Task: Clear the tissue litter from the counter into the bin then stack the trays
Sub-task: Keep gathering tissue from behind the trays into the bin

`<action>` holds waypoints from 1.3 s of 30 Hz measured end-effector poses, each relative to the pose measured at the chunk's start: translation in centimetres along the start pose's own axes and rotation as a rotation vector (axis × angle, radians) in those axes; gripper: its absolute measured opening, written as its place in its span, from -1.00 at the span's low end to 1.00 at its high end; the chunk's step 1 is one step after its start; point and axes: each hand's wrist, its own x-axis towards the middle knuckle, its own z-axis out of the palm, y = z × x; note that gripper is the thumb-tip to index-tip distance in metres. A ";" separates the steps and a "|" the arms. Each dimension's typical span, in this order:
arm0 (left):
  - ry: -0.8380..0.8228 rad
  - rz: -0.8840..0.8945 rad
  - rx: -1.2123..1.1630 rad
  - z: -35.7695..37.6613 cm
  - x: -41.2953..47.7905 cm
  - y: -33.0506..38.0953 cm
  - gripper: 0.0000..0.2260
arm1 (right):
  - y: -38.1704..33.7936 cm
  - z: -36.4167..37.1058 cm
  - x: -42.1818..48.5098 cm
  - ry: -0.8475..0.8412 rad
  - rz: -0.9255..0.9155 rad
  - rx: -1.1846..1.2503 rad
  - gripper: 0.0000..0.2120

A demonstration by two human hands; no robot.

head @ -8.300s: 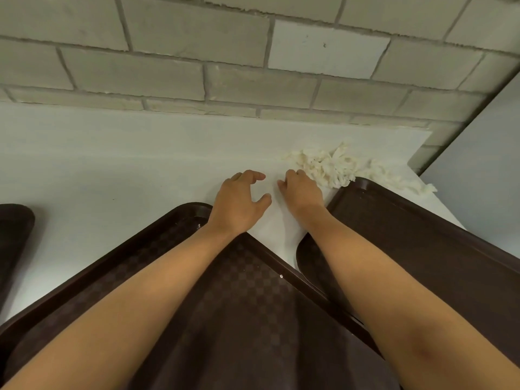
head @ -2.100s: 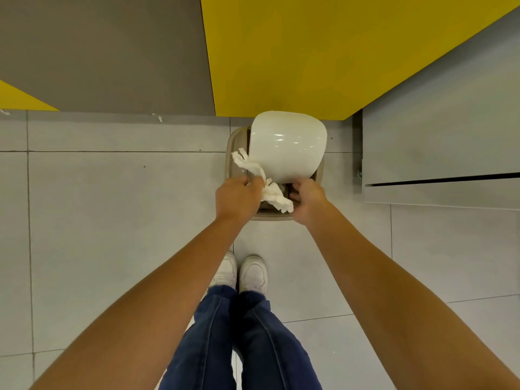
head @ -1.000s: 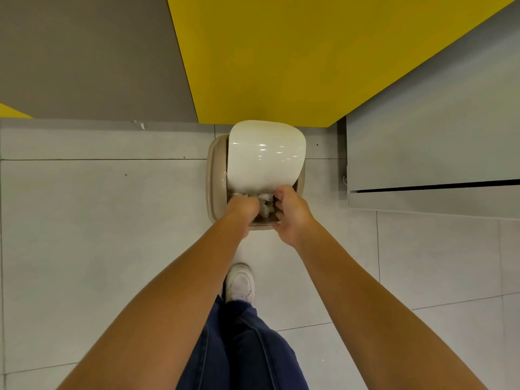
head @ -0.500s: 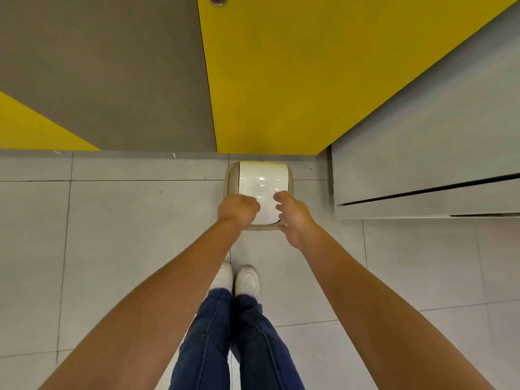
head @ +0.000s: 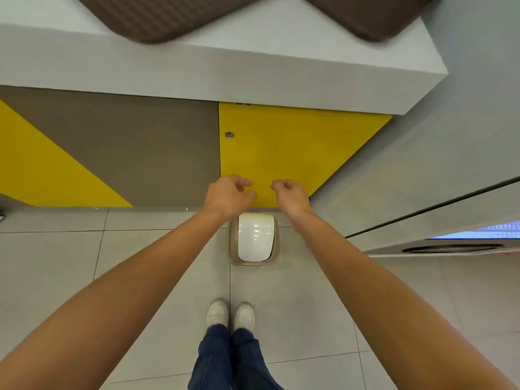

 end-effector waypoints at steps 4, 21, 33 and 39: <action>0.041 0.164 0.050 -3.5 -1.5 4.9 -0.77 | -5.1 -2.8 -1.7 0.090 -0.169 -0.029 -0.75; 0.290 0.510 0.046 -11.2 -1.7 20.4 -0.72 | -18.5 -12.4 -2.2 0.237 -0.519 0.032 -0.77; 0.269 0.577 0.031 -15.2 7.7 29.0 -0.76 | -26.8 -15.8 5.6 0.341 -0.527 0.055 -0.81; 0.246 0.588 0.079 -15.8 13.4 31.9 -0.74 | -29.9 -17.3 10.6 0.354 -0.485 0.057 -0.77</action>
